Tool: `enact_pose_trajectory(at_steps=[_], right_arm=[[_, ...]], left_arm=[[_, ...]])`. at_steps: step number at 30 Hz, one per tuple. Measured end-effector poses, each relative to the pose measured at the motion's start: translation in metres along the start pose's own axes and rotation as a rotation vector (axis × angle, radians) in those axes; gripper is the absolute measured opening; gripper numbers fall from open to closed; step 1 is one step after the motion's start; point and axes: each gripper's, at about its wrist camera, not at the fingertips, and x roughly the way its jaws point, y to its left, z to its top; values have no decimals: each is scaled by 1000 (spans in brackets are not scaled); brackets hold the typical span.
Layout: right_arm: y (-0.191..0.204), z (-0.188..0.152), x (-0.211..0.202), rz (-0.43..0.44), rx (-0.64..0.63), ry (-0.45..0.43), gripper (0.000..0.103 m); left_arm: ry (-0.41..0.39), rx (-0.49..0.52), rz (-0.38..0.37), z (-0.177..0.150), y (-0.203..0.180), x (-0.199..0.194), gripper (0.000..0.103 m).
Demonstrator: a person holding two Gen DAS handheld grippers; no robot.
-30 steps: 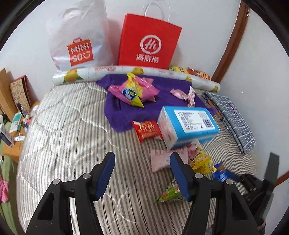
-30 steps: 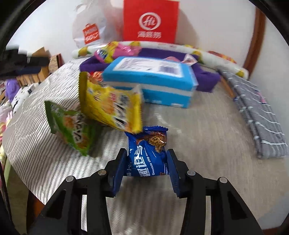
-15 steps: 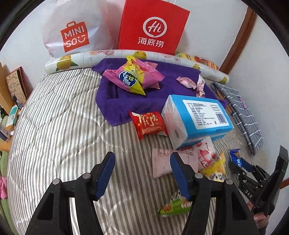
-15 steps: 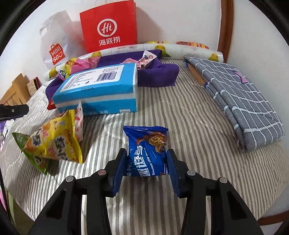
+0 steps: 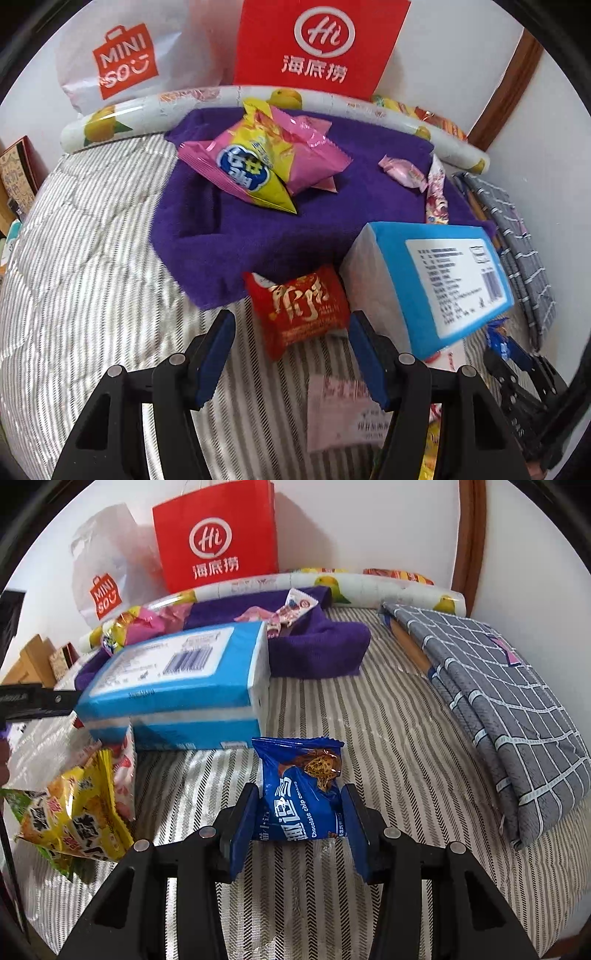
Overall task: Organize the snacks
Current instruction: 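Grasp the red packet with the left tool while the right tool holds the blue packet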
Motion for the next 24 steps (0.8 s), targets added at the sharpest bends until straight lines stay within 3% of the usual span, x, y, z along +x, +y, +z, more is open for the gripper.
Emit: enact_pose_trajectory(at_steps=[3,7,10,13,24], right_arm=[[7,-1,0,-37,-32,-4,45],[3,-1,2,-15,-13,0,46],[0,-1,3,4,3,3,46],[3,-1,2,-11,-9,-1,46],[5,-2,1,-24,-20,-1,46]], left_arm=[[1,13,10,2,-7,9,61],[-11,-7,14,4,-7,18,59],[-11,-16,9,4,-4,21,48],[-16,-24,-5,4,-2,21,43],[-68,-41,-14,-11,16,-23,38]])
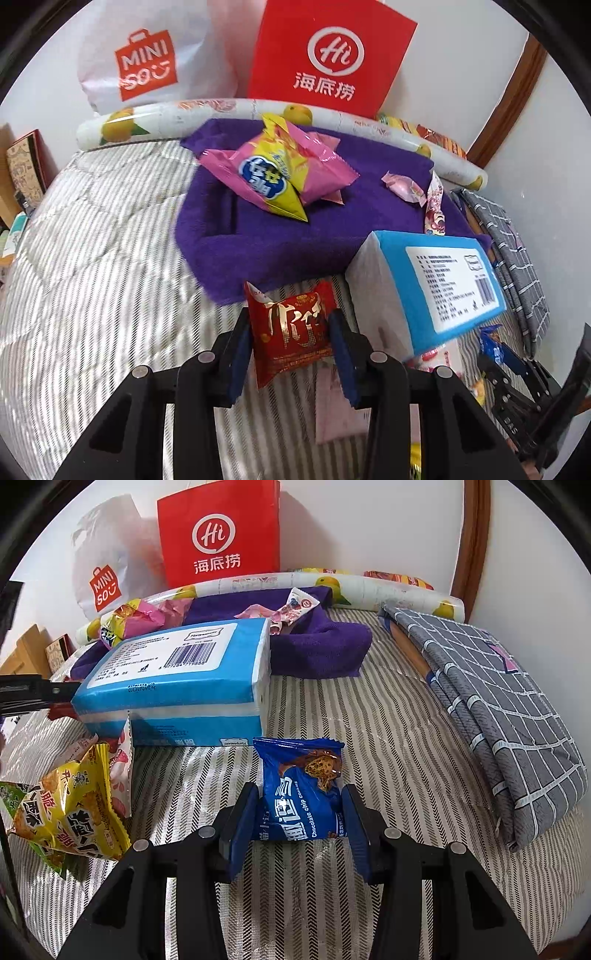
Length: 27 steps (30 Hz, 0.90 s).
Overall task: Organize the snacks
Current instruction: 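Grasp the red packet with the left tool while the right tool holds the blue packet, then carry the blue biscuit packet and red packet over the purple towel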
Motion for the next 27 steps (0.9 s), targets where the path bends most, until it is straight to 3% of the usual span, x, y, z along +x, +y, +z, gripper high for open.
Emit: enact_pose_trajectory(at_steps=[8,13,19,27], right_arm=[[-2,-2,-8,0,10,-19,46],[0,4,-32,57,34,-41,45],[3,35,-76,93,53,-127,46],[10,75,-90,116,73,-163,46]], left_arm=[[-35,-2,-13,-13,-2,-41,38],[-62,3,-14,-13,-4,-61,38],[-88,-4,-47,-8,-7,-76,38],[-109,0,-58,0,-11,-79,38]])
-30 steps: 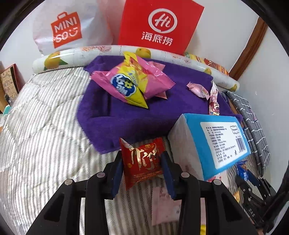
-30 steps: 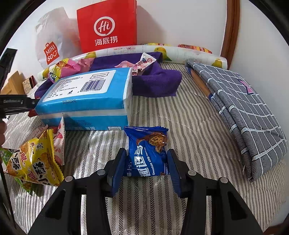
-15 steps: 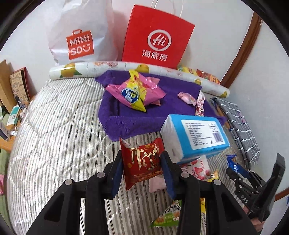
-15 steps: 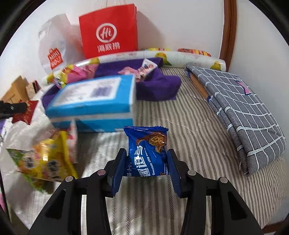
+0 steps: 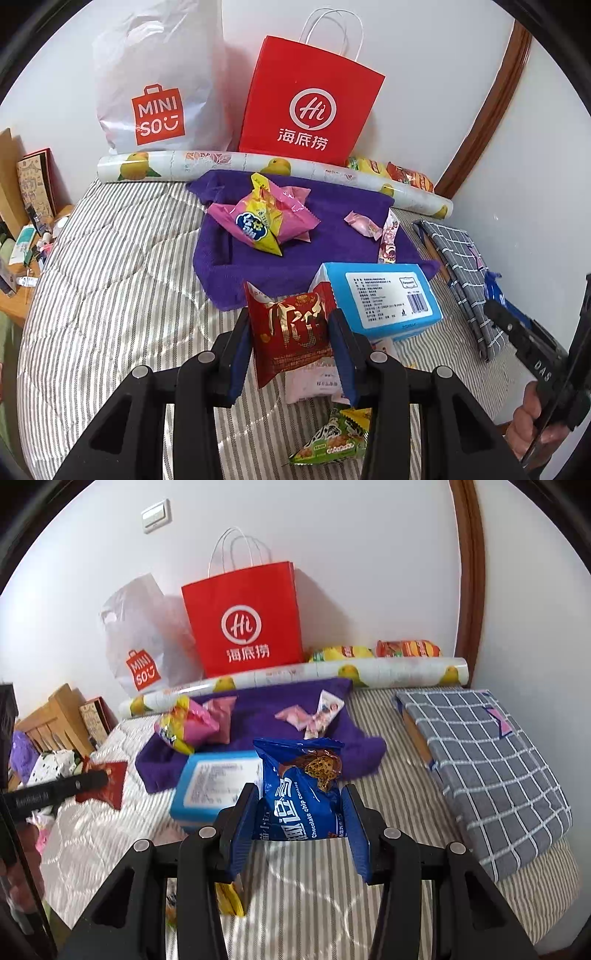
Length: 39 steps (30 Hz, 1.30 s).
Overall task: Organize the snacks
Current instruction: 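Carry the blue biscuit packet and red packet over the purple towel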
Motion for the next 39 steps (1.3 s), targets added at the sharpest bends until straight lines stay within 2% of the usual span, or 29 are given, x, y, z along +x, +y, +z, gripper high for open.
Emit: enact_pose_trajectory(at_steps=[10,21,34,39], right_arm=[[14,30,21,22,-23,-5,46],[26,60,54,4,-78,-27,46],[30,99,108,21,-53,-35,46],[31,101,136,39,-41,-6,46]], left_arm=[[-15,3,5,21,-1,14,38],[-30,-11,11,51,1,41,38],[-32,-49,11,79,13,85,38],[-26,-63,8,81,18,103,38]])
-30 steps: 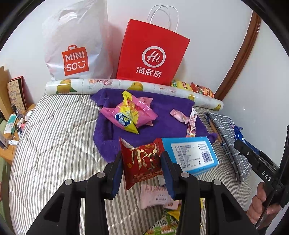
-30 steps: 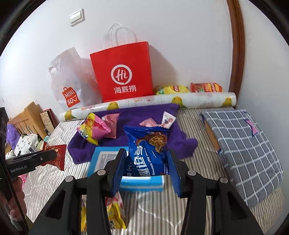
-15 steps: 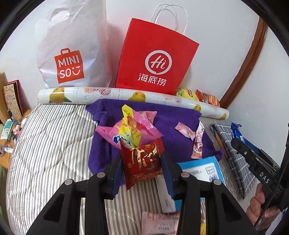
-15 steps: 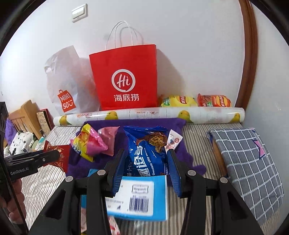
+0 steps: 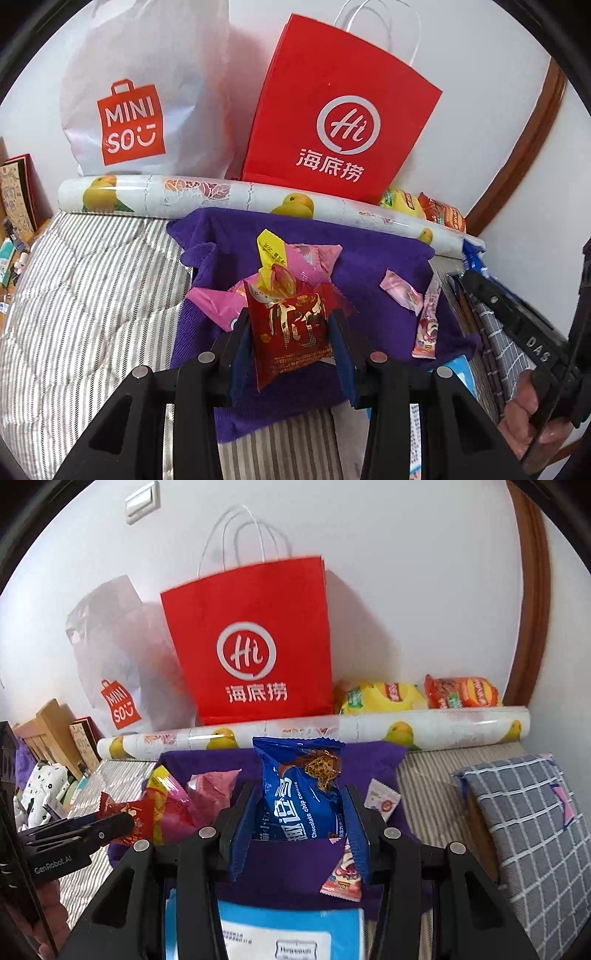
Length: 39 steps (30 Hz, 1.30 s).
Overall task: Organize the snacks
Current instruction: 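Carry the blue biscuit packet and red packet over the purple towel, then lower both tools and open them to release the packets onto the towel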
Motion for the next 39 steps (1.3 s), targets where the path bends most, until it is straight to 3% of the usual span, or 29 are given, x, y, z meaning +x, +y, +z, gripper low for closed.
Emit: enact_pose_trajectory(at_steps=[7,22,27,39], right_arm=[[-7,-14,31,19,22,70,46],[-22,-26,38,-12,47,99,47],[-22,-28,41,-35,33,110,47],[-23,-30,44,29,64,134,47]], left_arm=[[-18,10,-3,-1,1,11,39],[-72,44,13,-8,-6,16,39],[-67,37,-1,-9,-6,16,39],[-56,-7,-70,-8,0,16,38]])
